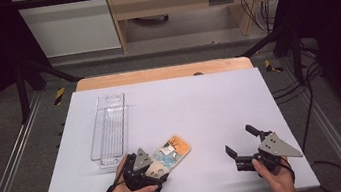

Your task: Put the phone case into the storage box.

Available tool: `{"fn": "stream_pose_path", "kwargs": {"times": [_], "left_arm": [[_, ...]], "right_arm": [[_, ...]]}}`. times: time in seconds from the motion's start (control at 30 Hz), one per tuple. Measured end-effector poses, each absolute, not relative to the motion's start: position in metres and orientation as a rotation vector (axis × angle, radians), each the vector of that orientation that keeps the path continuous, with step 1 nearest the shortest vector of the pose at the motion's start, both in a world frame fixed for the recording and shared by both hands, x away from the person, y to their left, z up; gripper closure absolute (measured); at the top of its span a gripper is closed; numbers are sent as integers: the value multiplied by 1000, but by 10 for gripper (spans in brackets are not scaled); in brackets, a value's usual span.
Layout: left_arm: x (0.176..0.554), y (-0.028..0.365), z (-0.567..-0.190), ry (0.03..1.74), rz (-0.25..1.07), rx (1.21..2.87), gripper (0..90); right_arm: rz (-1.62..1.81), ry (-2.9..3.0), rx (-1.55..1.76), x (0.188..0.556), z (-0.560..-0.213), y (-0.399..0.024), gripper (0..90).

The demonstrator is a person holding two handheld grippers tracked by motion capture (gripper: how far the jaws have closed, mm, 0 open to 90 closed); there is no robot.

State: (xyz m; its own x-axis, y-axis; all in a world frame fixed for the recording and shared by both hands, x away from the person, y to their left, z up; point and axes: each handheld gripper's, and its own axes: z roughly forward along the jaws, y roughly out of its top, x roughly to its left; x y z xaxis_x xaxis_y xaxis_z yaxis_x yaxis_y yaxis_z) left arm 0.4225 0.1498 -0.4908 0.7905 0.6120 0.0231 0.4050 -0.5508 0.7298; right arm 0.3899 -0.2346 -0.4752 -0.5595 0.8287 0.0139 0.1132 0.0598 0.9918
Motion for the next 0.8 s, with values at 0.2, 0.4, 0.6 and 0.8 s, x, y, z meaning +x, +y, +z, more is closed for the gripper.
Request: {"fn": "stream_pose_path", "kwargs": {"times": [0.2, 0.4, 0.6, 0.8], "left_arm": [[425, 150, -492, 757, 334, 2236, 30], [426, 148, -492, 761, 307, 2248, 31], [426, 147, -493, 754, 322, 2272, 44], [426, 149, -491, 764, 333, 2273, 102]], "right_arm": [[1550, 1770, 927, 391, -476, -231, 25], [1550, 1776, 921, 391, -476, -230, 25], [1551, 1774, 925, 390, -476, -230, 25], [1551, 1775, 923, 390, -476, -230, 25]]}}
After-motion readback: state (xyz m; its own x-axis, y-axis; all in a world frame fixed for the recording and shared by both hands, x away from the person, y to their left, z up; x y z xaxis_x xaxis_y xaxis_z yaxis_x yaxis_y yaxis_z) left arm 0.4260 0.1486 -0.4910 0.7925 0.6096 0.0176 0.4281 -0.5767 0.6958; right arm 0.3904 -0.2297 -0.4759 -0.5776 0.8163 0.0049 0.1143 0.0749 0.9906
